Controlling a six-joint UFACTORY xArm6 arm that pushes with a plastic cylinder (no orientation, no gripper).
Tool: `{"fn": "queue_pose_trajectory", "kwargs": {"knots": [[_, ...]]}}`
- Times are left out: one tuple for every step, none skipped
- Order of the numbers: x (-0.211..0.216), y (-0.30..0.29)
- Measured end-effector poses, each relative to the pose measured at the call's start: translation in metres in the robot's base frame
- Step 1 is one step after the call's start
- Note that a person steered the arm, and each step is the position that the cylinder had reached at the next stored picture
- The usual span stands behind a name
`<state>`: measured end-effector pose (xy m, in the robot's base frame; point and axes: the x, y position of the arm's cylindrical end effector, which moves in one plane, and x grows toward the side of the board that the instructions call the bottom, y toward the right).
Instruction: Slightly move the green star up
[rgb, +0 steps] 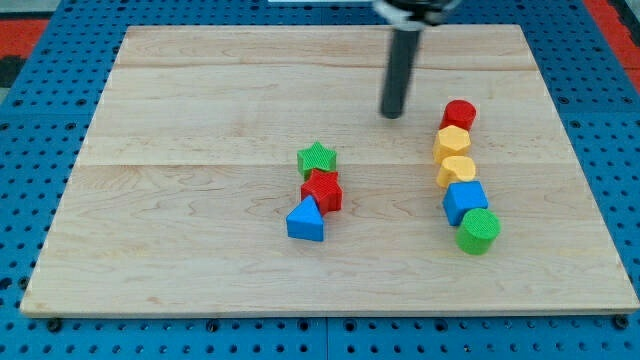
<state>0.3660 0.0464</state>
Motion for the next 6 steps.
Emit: {"fn": "queue_pose_trajectory", "kwargs": {"knots": [[0.018,-0.083],[0.064,-0.132],[0.108,-0.155],[0.129,-0.115],[0.092,-0.084],[0.043,-0.069]]}}
